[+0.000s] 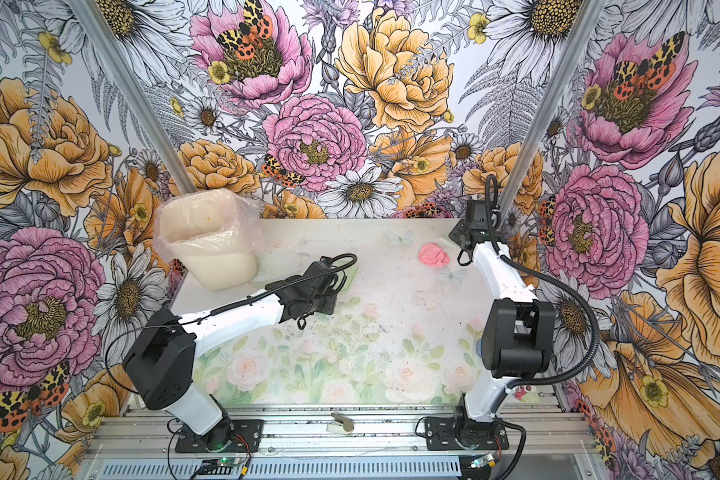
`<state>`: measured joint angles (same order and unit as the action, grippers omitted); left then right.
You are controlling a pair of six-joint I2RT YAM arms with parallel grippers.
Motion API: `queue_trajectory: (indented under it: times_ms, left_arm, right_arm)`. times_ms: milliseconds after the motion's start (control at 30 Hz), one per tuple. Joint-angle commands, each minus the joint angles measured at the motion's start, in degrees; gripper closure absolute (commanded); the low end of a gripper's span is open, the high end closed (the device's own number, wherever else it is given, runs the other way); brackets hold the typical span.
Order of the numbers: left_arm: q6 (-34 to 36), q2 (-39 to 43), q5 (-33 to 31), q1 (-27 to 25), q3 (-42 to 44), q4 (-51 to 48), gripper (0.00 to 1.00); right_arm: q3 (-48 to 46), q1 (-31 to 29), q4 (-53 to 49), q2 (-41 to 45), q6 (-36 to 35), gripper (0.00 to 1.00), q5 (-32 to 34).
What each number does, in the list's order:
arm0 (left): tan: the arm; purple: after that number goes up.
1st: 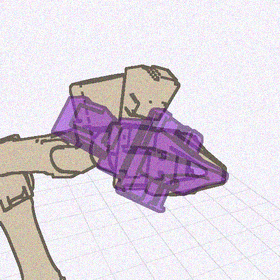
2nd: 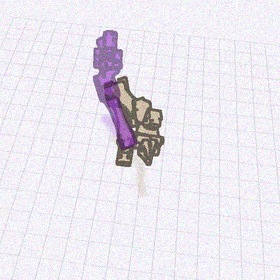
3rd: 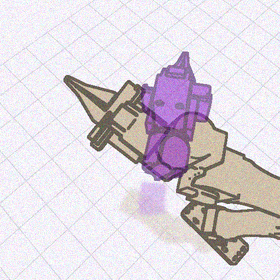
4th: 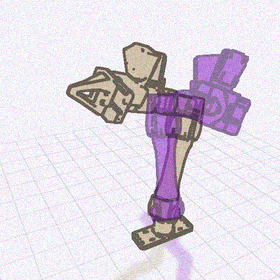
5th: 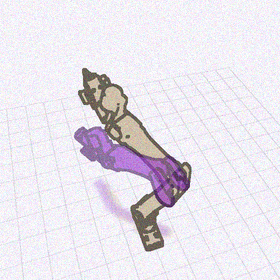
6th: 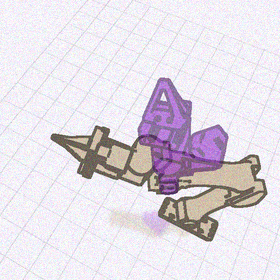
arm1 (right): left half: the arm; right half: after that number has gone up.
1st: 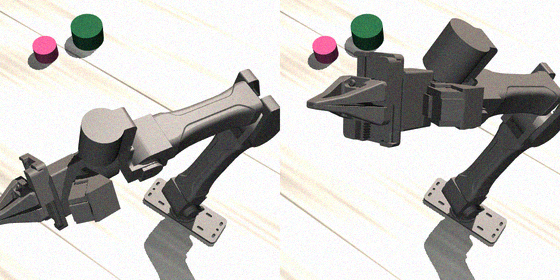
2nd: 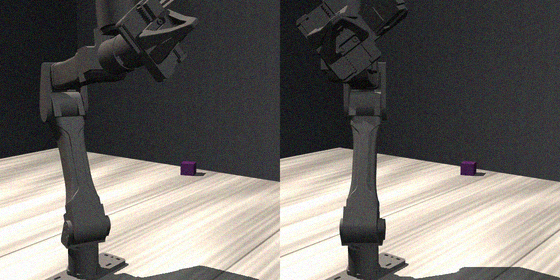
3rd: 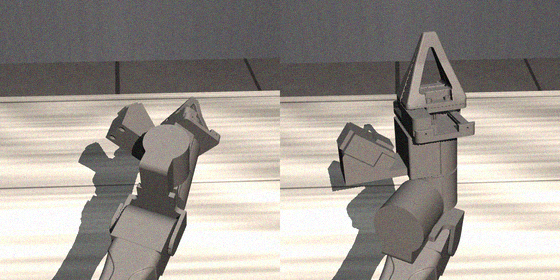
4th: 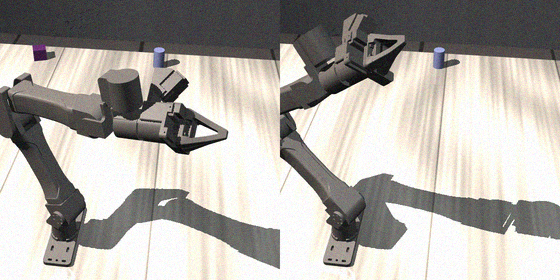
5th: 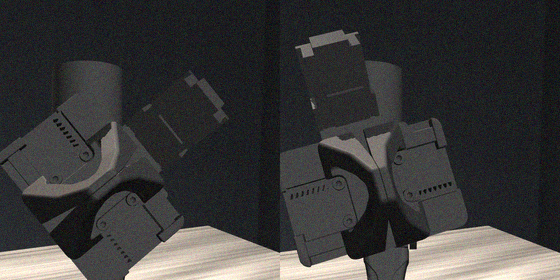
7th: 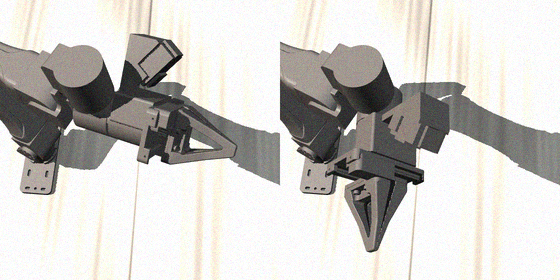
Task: Sweep away the paper scraps from the table
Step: 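Return the empty dustpan to the table while the brush moves behind the pink scrap, then lower the dustpan near the large pink scrap while the brush positions behind it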
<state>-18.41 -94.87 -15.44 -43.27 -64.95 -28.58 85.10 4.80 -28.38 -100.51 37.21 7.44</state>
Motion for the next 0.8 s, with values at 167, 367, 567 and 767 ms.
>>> queue_trajectory:
  times_ms: [167, 367, 567, 767]
  left_arm:
    - [1.6, -5.1, -0.1, -2.7, -3.4, -0.8, 1.0]
    - [1.2, -7.9, -0.2, -4.5, -5.1, -0.8, 1.0]
    - [0.9, -11.1, 0.3, -5.3, -6.5, -0.8, 1.0]
    - [0.7, -12.4, 0.9, -5.7, -6.5, -0.7, 1.0]
  right_arm:
    - [4.5, -2.8, 1.0, -6.3, -1.1, 1.0, 6.9]
    - [5.3, -4.7, 0.8, -8.7, -2.5, 1.0, 7.7]
    - [3.0, -7.1, 1.0, -8.8, -3.3, 1.0, 7.4]
    - [0.0, -9.3, 1.0, -7.3, -3.3, 1.0, 6.5]
